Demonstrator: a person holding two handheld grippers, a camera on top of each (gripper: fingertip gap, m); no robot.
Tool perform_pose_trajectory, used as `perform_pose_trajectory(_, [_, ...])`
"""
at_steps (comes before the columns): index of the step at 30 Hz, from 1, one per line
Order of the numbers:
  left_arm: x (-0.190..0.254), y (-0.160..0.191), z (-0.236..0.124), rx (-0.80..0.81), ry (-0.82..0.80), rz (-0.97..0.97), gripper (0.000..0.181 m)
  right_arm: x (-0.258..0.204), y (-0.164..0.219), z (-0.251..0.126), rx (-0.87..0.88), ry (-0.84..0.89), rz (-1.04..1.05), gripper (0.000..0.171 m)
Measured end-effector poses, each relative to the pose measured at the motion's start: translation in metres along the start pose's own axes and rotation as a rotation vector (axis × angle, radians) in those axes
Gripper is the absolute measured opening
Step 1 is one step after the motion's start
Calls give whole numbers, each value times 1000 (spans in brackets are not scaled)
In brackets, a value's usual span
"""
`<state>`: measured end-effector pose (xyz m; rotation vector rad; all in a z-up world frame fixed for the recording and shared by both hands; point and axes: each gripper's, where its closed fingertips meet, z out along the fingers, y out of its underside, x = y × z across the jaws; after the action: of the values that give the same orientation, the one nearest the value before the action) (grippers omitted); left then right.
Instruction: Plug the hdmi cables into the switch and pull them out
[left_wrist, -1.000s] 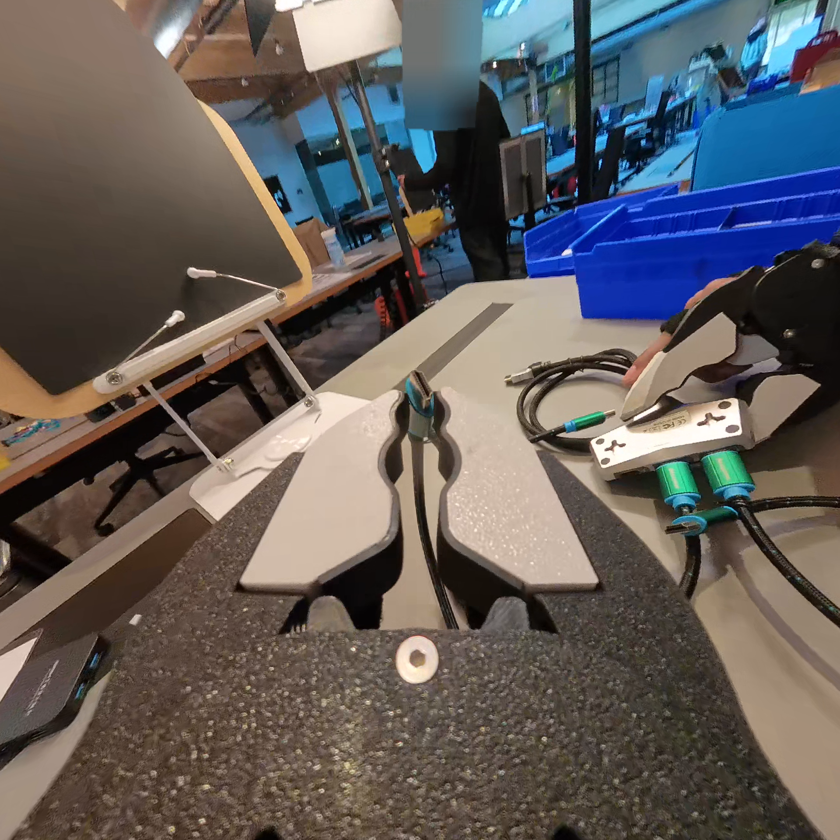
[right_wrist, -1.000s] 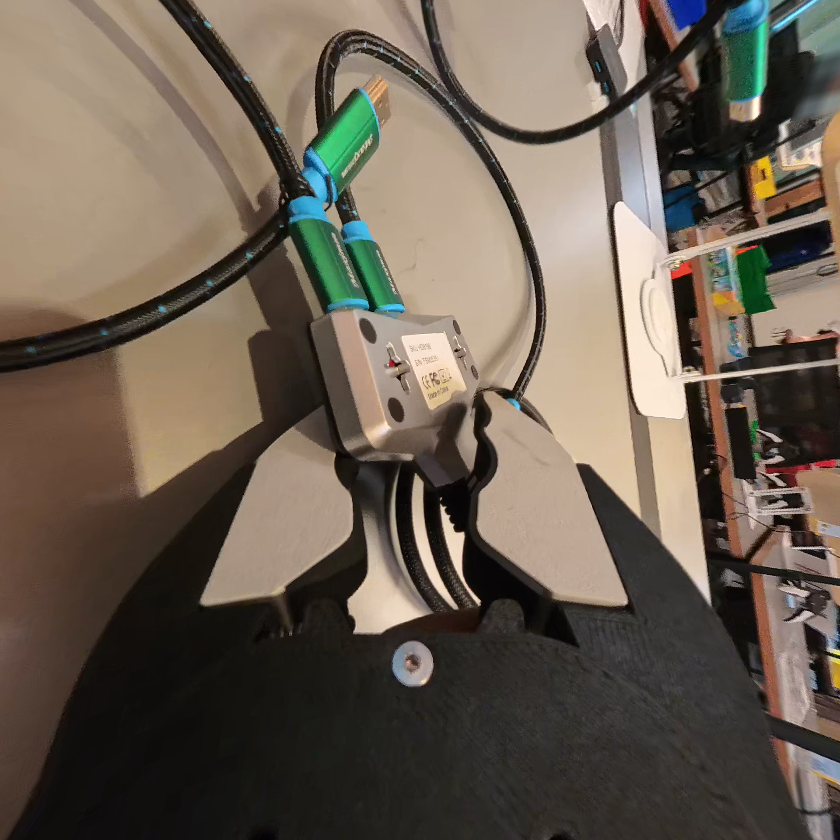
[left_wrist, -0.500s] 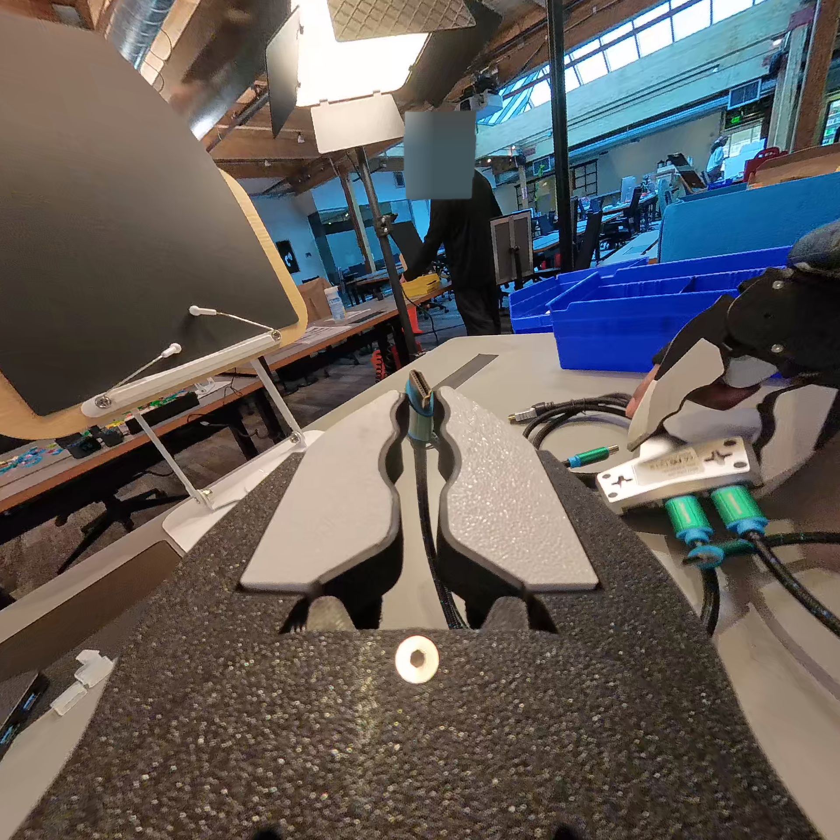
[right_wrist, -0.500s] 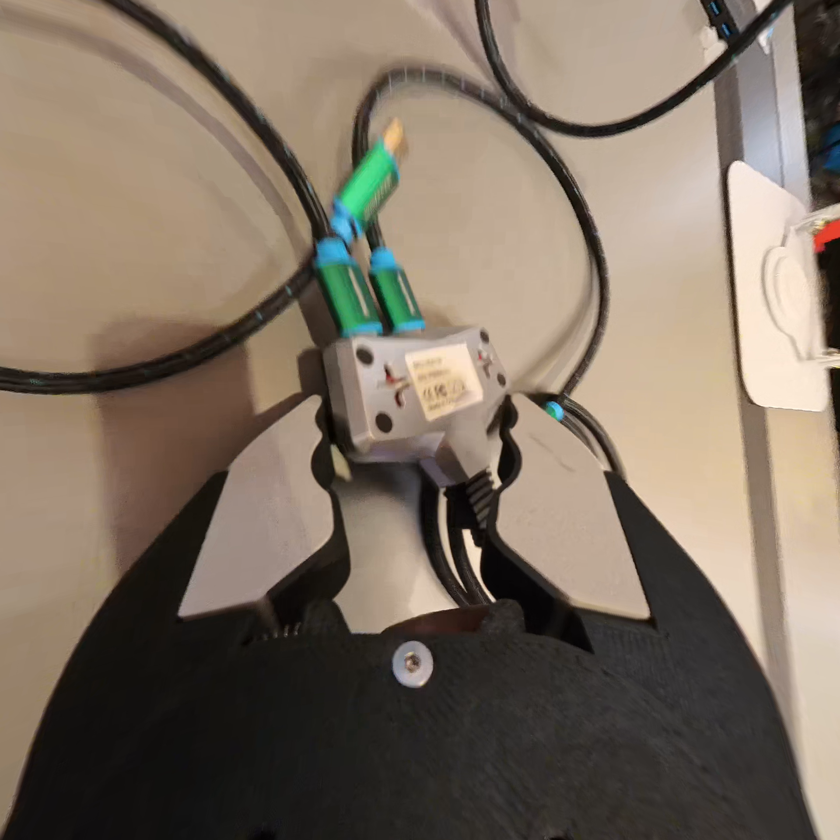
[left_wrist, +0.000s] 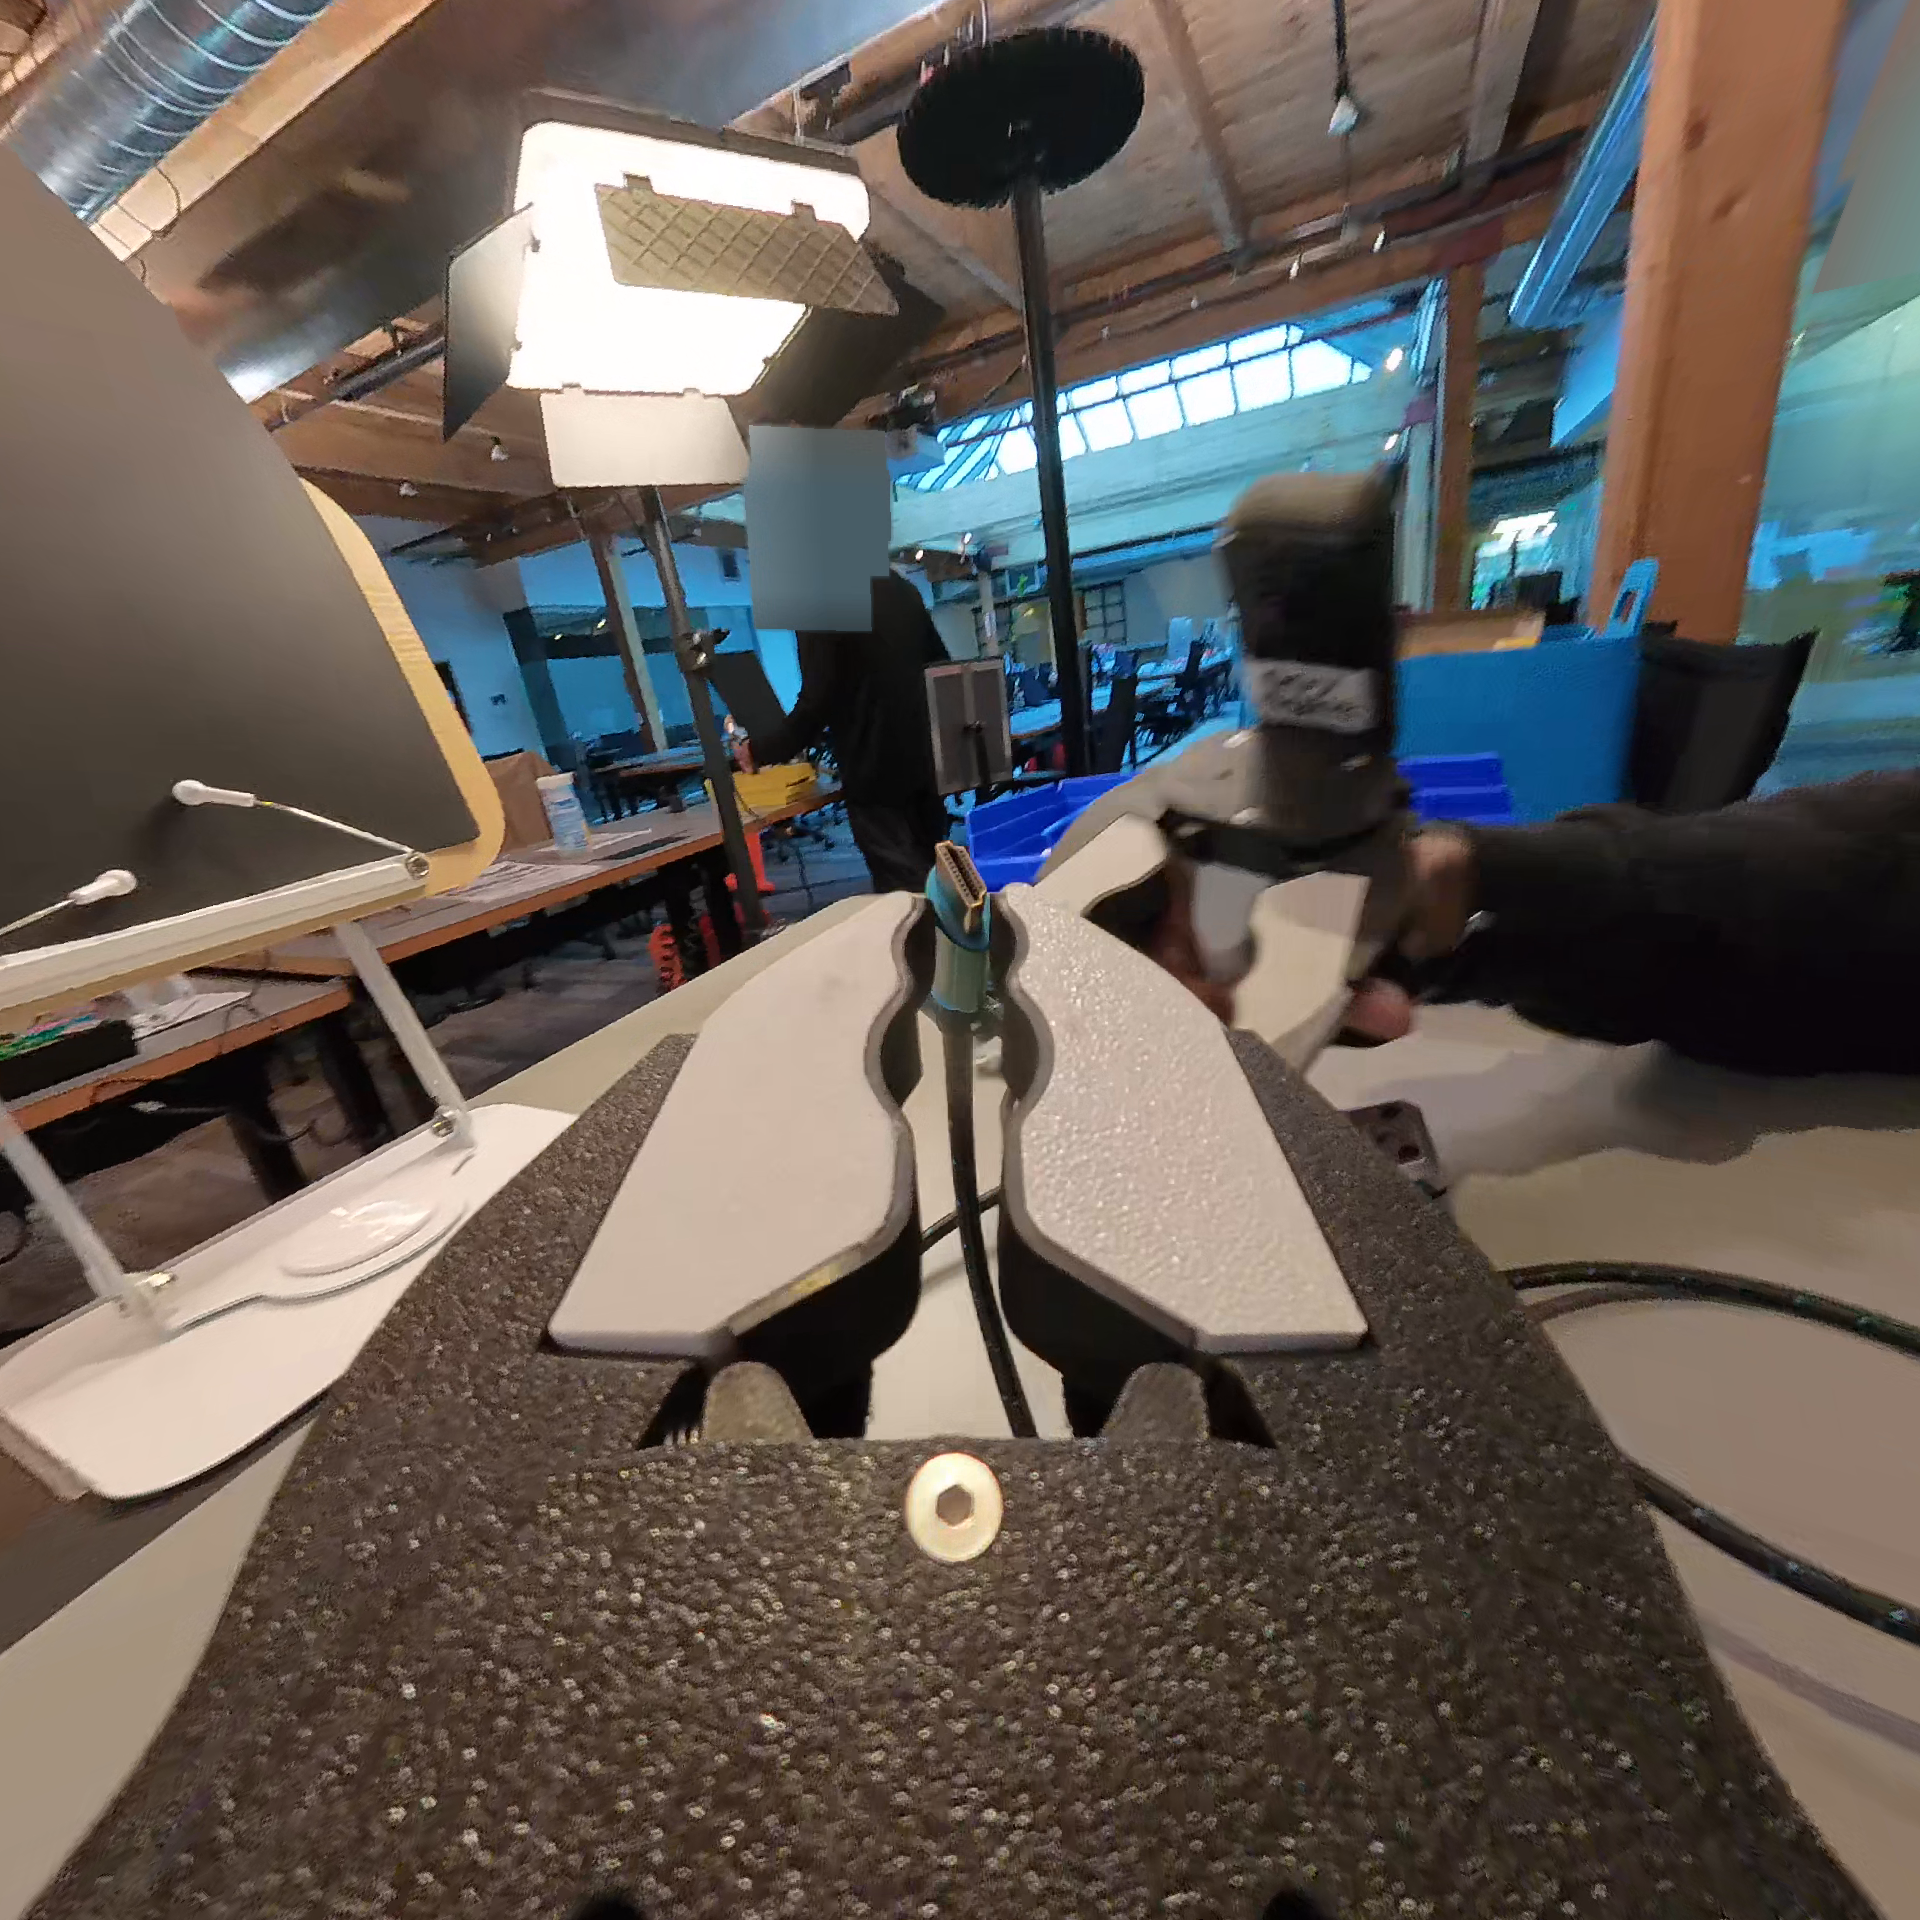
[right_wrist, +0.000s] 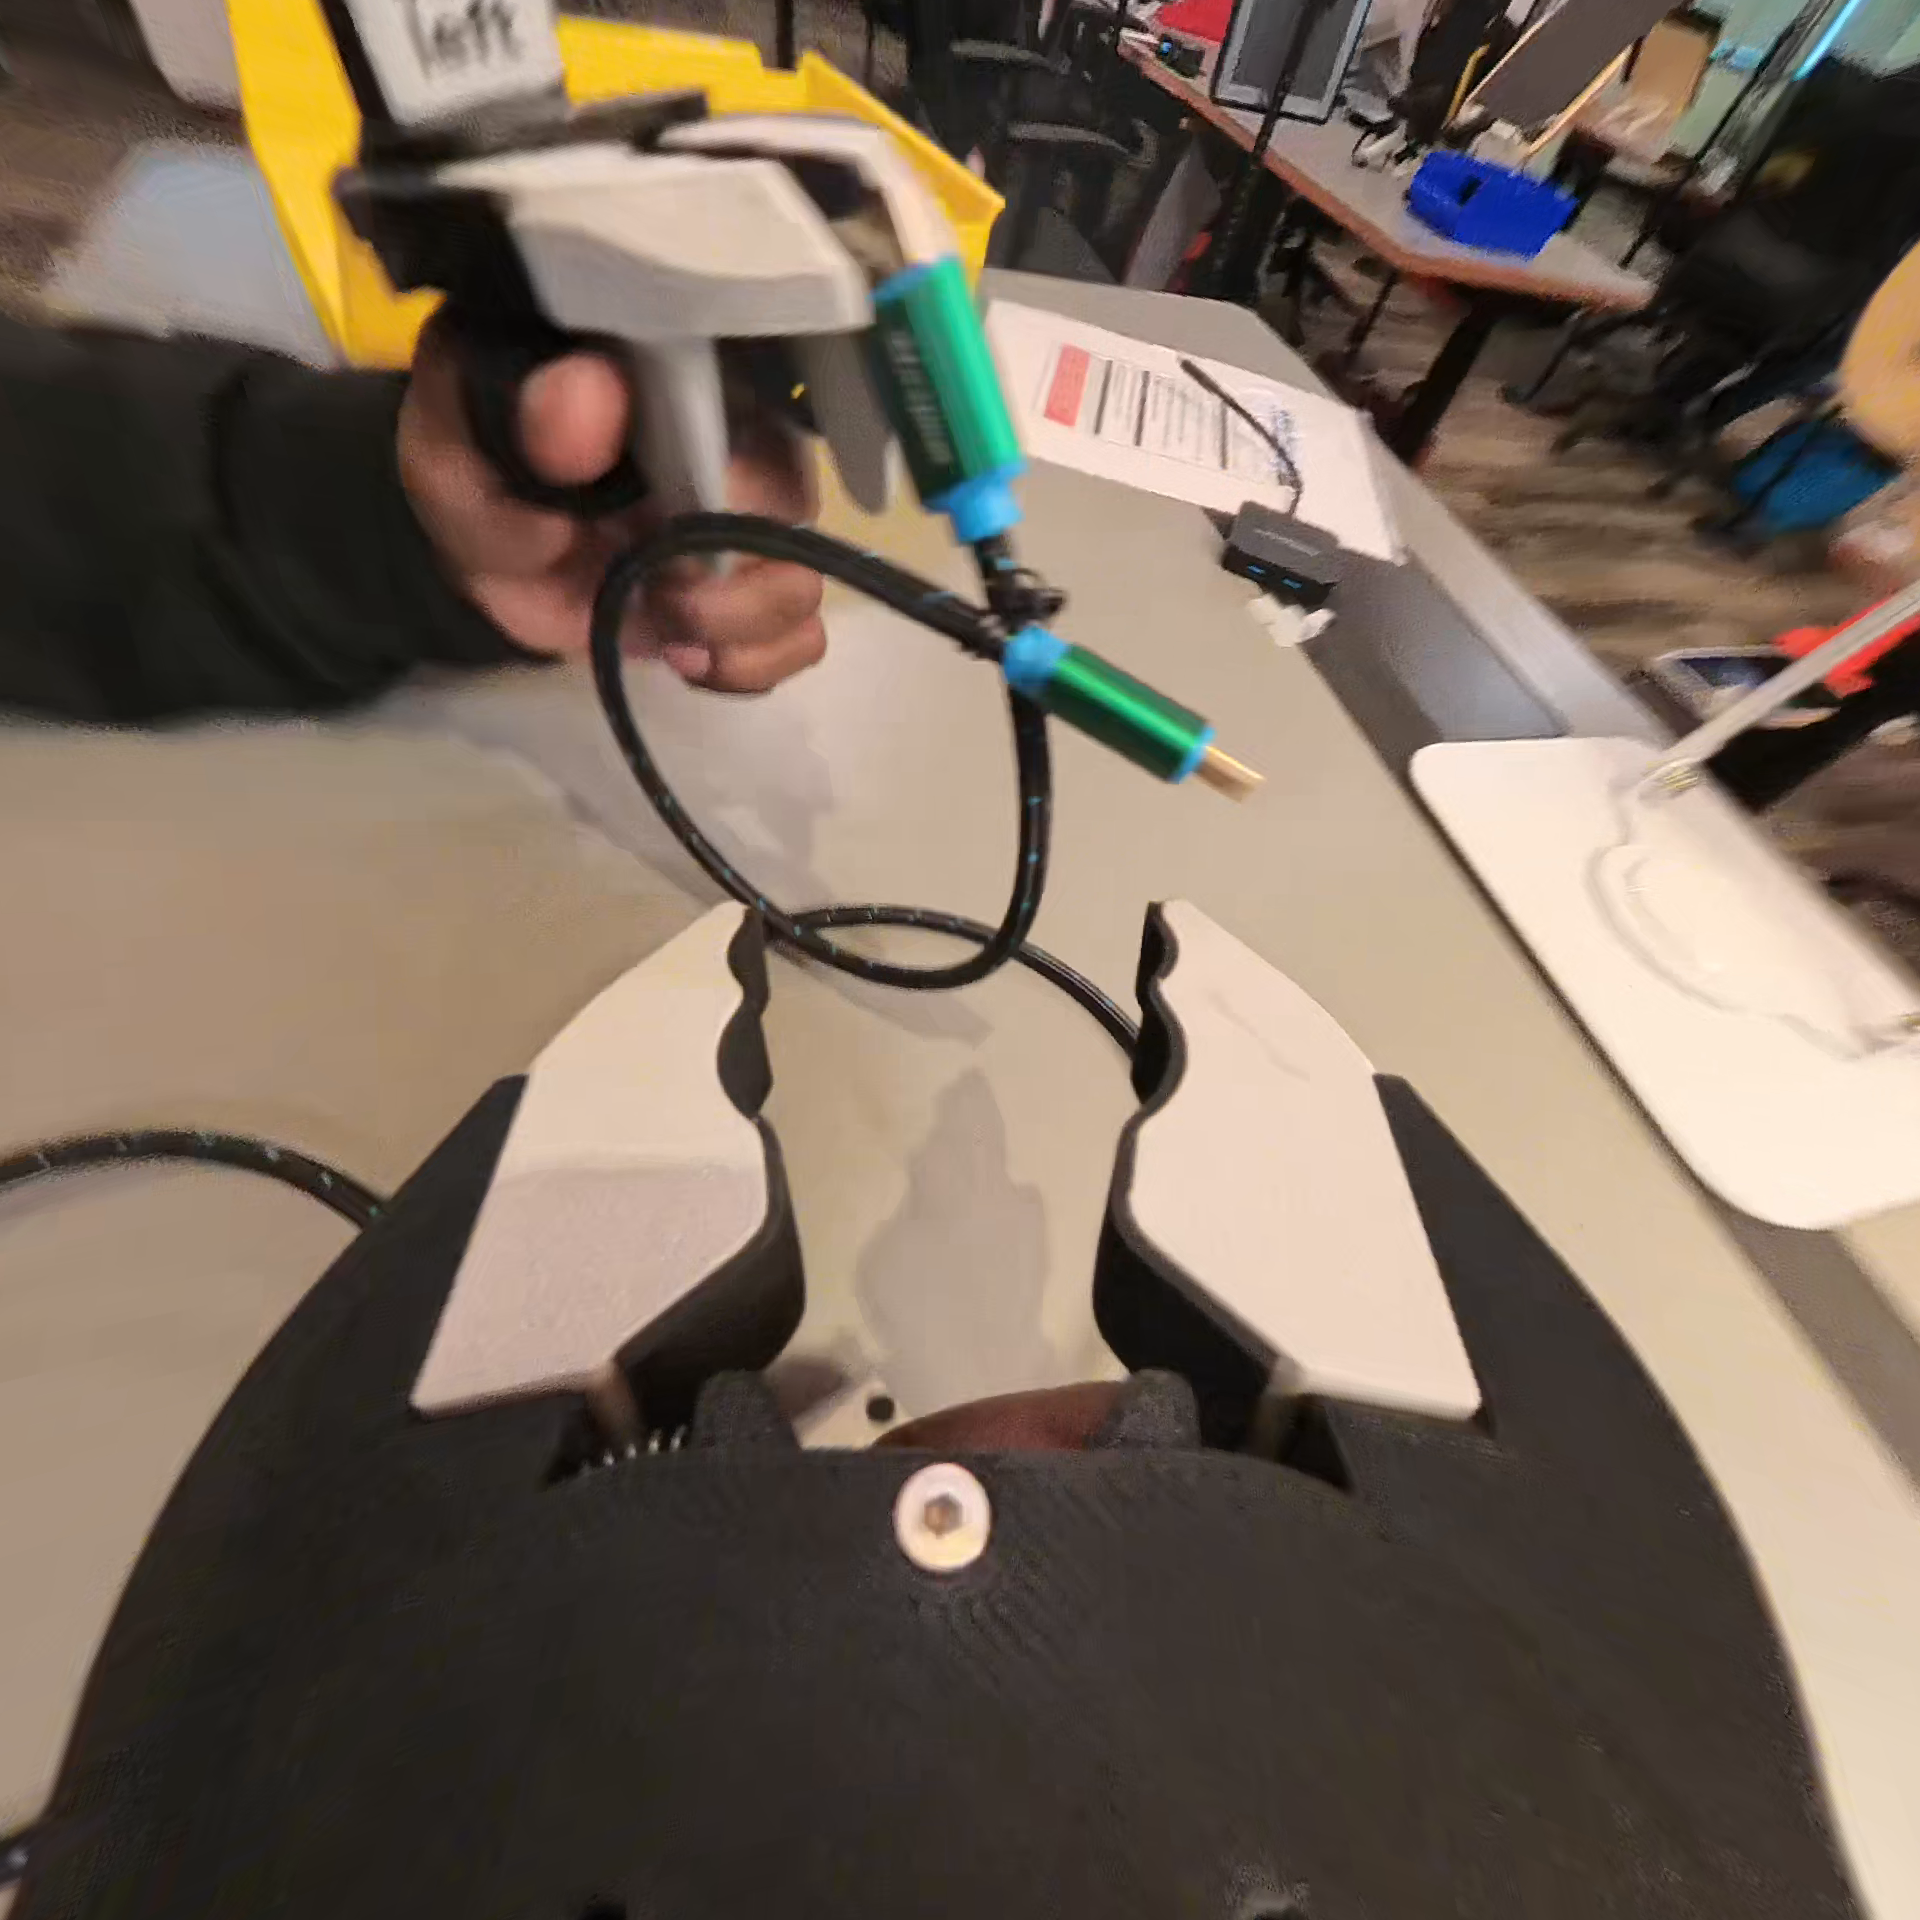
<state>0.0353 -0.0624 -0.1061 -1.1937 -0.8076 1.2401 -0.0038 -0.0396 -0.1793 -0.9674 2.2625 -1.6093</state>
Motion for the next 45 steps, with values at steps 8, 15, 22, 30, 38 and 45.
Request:
perform_pose_trajectory(8, [6,-13,-3,168,71,-142,9,-7,-53,-3,369,-370,397,63])
perform_pose_trajectory(15, [13,-8,0,214,116,-198,10,-4,-54,-8,453,-423,583,50])
perform_pose_trajectory(22, [21,-7,5,219,138,-201,10,-8,-50,-6,437,-449,637,46])
perform_pose_trajectory(30, [19,-4,7,198,118,-218,11,-4,-54,-14,481,-384,587,24])
perform_pose_trajectory(38, [18,13,17,81,131,-312,38,-11,-56,-16,464,-348,486,19])
perform_pose_trajectory(45, [29,16,19,16,179,-274,12,-15,-53,-13,438,-324,427,19])
